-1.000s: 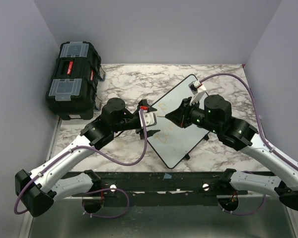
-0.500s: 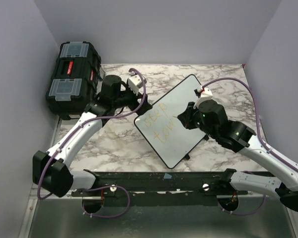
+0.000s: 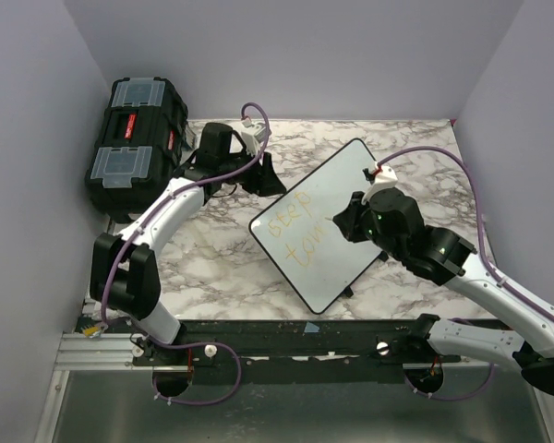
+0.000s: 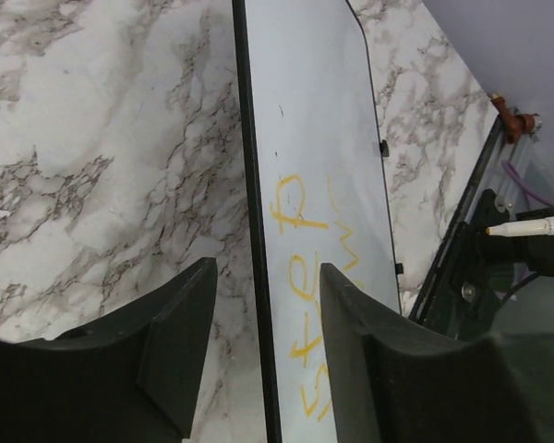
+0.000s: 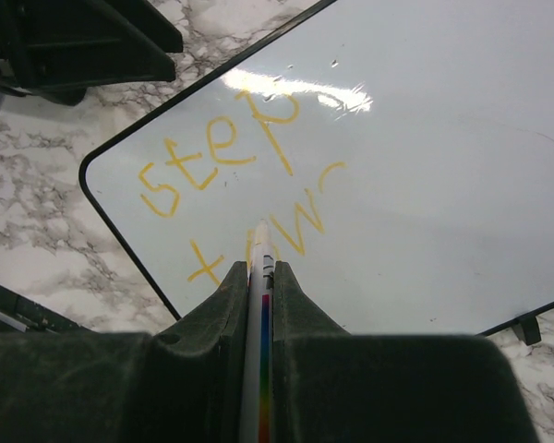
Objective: Write a sentence on the whiteboard
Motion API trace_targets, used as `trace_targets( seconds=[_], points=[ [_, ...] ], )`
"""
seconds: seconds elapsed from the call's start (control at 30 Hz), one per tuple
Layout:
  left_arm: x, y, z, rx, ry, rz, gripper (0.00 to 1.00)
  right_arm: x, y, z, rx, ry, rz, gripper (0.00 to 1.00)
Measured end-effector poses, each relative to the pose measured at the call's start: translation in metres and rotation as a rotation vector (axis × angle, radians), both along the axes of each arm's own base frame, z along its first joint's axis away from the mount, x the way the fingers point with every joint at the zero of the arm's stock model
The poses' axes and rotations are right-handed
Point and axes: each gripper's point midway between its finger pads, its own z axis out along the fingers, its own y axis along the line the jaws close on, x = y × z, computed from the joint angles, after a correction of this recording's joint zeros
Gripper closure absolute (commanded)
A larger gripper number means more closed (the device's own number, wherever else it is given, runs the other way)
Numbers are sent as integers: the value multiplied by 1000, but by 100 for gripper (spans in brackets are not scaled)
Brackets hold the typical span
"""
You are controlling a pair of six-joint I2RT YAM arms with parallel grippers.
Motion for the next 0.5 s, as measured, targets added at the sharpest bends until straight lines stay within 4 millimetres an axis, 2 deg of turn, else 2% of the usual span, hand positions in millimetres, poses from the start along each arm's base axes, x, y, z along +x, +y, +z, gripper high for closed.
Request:
trace_targets(
  seconds=[0.1, 0.33, 0.5],
  points=[
    [4, -5, -4, -23, 48, -19, 57, 0, 0, -2, -3, 2, 0, 99],
    [7, -13, -32, -38, 184, -50, 61, 0, -1, -6, -11, 8, 0, 99],
    [4, -15, -34, -47, 216, -63, 68, 0, -1, -6, -11, 8, 0, 99]
  ],
)
